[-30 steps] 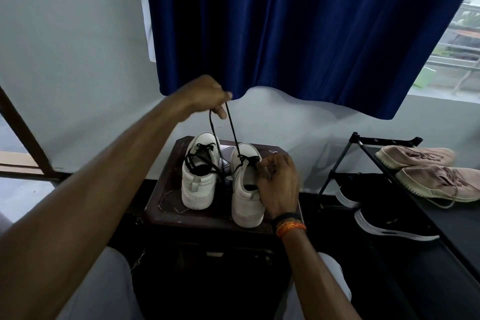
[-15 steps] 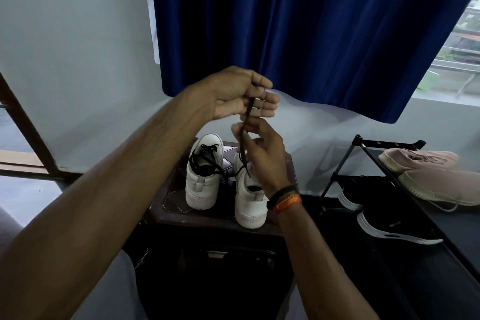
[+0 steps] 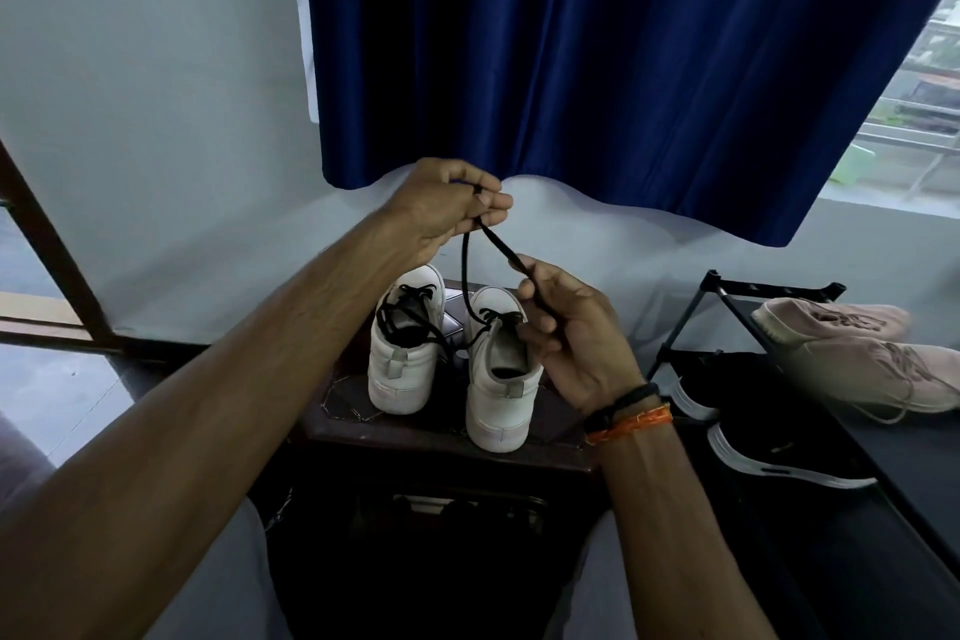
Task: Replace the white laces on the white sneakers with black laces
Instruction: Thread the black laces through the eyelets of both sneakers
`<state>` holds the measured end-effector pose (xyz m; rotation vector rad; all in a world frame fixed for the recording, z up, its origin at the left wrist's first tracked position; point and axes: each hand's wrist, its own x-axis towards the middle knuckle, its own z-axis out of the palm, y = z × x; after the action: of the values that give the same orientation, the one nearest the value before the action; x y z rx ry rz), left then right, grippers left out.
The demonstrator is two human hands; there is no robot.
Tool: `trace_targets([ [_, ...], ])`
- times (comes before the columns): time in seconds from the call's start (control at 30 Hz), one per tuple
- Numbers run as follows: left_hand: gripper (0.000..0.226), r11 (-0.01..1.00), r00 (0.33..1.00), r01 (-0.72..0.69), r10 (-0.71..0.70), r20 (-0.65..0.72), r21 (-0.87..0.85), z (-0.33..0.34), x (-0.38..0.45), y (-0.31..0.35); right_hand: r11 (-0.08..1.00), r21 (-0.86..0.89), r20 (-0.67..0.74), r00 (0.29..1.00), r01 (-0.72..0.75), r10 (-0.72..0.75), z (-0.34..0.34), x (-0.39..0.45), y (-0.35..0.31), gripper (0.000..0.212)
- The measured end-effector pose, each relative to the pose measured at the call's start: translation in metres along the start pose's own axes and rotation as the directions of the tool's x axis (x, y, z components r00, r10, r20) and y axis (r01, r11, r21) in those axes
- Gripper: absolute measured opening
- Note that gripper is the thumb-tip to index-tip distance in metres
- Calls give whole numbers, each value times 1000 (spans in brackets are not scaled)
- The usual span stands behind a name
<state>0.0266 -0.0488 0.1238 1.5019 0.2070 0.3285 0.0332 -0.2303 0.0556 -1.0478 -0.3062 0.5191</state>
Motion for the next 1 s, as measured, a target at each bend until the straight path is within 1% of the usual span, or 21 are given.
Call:
trace_targets([
  [0.13, 20, 998, 998, -6, 10, -62, 64, -11, 0, -11, 999, 29, -55, 998, 25, -24, -11, -3, -10, 23],
  [0.2, 19, 998, 996, -1, 6, -86, 57, -13, 0, -16, 996, 88, -45, 999, -19, 23, -10, -5, -16, 26],
  [0.27, 16, 998, 997, 8, -3, -83, 66, -13, 0, -21, 982, 164, -4, 996, -89, 90, -8, -6, -21, 27],
  [0.37, 14, 989, 997, 7, 4, -73, 151, -13, 0, -27, 961, 246, -8, 991, -128, 134, -8, -6, -23, 30],
  [0.43, 12, 978, 996, 13, 7, -91, 210, -16, 2, -29, 969, 231, -54, 993, -91, 107, -10, -4, -21, 23],
  [0.5, 7, 959, 996, 39, -14, -90, 281, -21, 1, -30, 989, 145, -113, 992, -32, 49, -16, -1, -17, 15],
  [0.53, 4, 930, 996, 61, -34, -82, 362, -23, 0, -31, 998, 65, -130, 991, -7, 15, -20, 1, -14, 15],
  [0.57, 2, 865, 996, 82, -50, -78, 494, -26, 0, -32, 999, -38, -136, 991, 13, -18, -23, 2, -12, 16],
  [0.6, 5, 756, 995, 99, -59, -83, 647, -27, 0, -34, 987, -156, -140, 989, 28, -50, -26, 3, -10, 17],
  [0.63, 11, 625, 993, 115, -50, -108, 772, -27, 0, -37, 963, -268, -149, 985, 40, -82, -28, 3, -8, 17],
  [0.67, 17, 515, 989, 132, -16, -144, 847, -26, 1, -39, 932, -358, -160, 981, 50, -114, -29, 5, -6, 15],
  [0.7, 19, 455, 986, 132, 34, -165, 881, -23, -1, -39, 904, -425, -170, 975, 57, -141, -30, 6, -4, 12],
  [0.73, 14, 445, 987, 90, 82, -141, 891, -19, -4, -38, 880, -471, -175, 971, 61, -161, -31, 8, -2, 9],
  [0.77, 13, 464, 991, 6, 113, -66, 886, -16, -6, -37, 864, -499, -176, 969, 62, -171, -30, 9, -1, 9],
  [0.8, 21, 498, 993, -102, 106, 56, 861, -13, -7, -36, 855, -516, -175, 969, 60, -173, -30, 10, 0, 10],
  [0.83, 27, 541, 979, -198, 64, 195, 818, -8, -11, -34, 851, -523, -170, 971, 57, -169, -29, 11, 0, 12],
  [0.87, 31, 583, 947, -265, 7, 321, 768, -3, -17, -32, 848, -528, -166, 972, 55, -166, -29, 12, 0, 13],
  [0.9, 31, 613, 908, -309, -38, 417, 727, 1, -23, -29, 844, -534, -168, 971, 54, -168, -27, 12, 0, 14],
  [0.93, 29, 635, 879, -337, -53, 475, 695, 6, -25, -29, 840, -539, -177, 968, 57, -179, -27, 13, 0, 15],
  [0.97, 25, 653, 867, -350, -46, 497, 672, 9, -27, -32, 838, -542, -194, 961, 61, -195, -27, 14, 1, 15],
  [1.0, 21, 671, 871, -348, -28, 491, 655, 11, -26, -36, 838, -542, -214, 954, 63, -210, -29, 15, 2, 14],
])
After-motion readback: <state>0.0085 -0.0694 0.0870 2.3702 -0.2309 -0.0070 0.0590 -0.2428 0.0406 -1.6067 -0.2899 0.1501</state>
